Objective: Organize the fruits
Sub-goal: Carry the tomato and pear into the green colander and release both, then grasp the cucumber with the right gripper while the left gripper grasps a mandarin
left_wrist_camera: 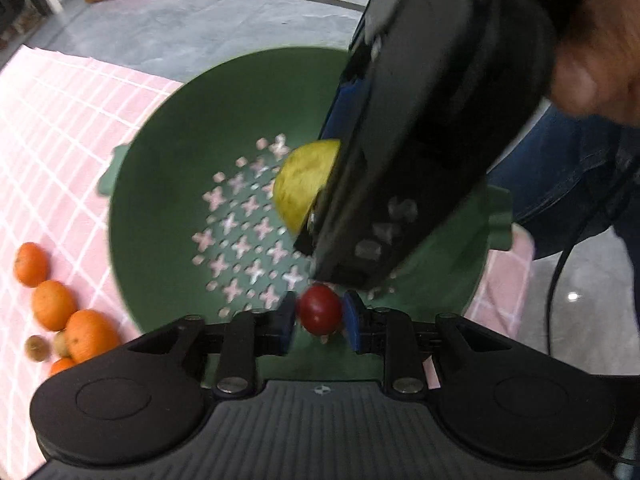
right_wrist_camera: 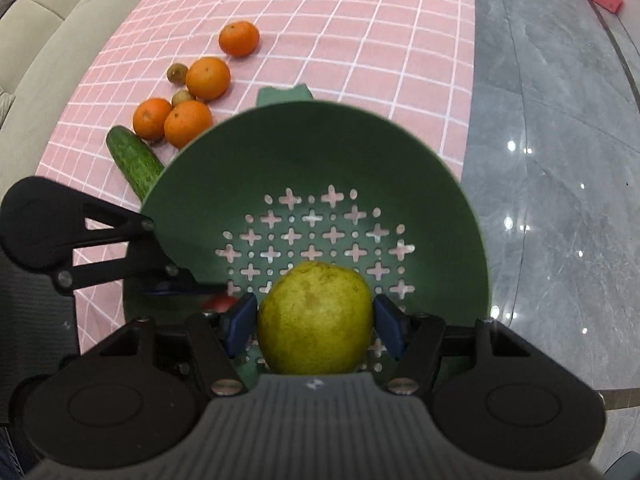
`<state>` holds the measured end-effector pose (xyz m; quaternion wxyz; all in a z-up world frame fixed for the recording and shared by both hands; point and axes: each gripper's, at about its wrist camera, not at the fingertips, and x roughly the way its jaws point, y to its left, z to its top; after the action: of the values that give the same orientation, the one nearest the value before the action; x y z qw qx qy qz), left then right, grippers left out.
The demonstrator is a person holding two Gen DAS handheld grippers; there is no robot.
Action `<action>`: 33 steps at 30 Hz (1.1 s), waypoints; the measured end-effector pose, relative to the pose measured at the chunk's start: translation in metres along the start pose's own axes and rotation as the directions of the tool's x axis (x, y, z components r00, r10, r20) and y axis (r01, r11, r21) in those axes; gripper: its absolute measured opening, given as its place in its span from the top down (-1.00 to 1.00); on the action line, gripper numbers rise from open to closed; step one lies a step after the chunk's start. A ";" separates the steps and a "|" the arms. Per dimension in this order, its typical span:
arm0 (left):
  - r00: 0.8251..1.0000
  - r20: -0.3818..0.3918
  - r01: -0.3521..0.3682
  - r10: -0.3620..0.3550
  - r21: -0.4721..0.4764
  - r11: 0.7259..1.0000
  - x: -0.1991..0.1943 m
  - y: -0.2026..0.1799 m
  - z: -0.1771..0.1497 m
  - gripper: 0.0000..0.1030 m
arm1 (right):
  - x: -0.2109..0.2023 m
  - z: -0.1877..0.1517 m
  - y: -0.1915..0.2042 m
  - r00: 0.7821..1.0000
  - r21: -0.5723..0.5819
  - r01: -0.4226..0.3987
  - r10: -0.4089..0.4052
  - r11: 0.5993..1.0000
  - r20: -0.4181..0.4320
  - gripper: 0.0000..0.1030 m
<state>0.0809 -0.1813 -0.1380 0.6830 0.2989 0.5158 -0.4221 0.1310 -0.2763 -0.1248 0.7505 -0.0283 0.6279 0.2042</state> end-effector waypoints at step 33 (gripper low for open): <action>0.957 0.206 -0.051 0.204 -0.573 0.818 -0.088 0.016 -0.098 -0.23 | -0.112 -0.055 0.054 0.952 0.018 0.143 -0.143 0.990 0.270 -0.46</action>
<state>0.0409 -0.0675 -0.0826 0.8286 0.0614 0.5021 -0.2398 0.0476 -0.2739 -0.0184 0.8419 -0.0461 0.5158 0.1518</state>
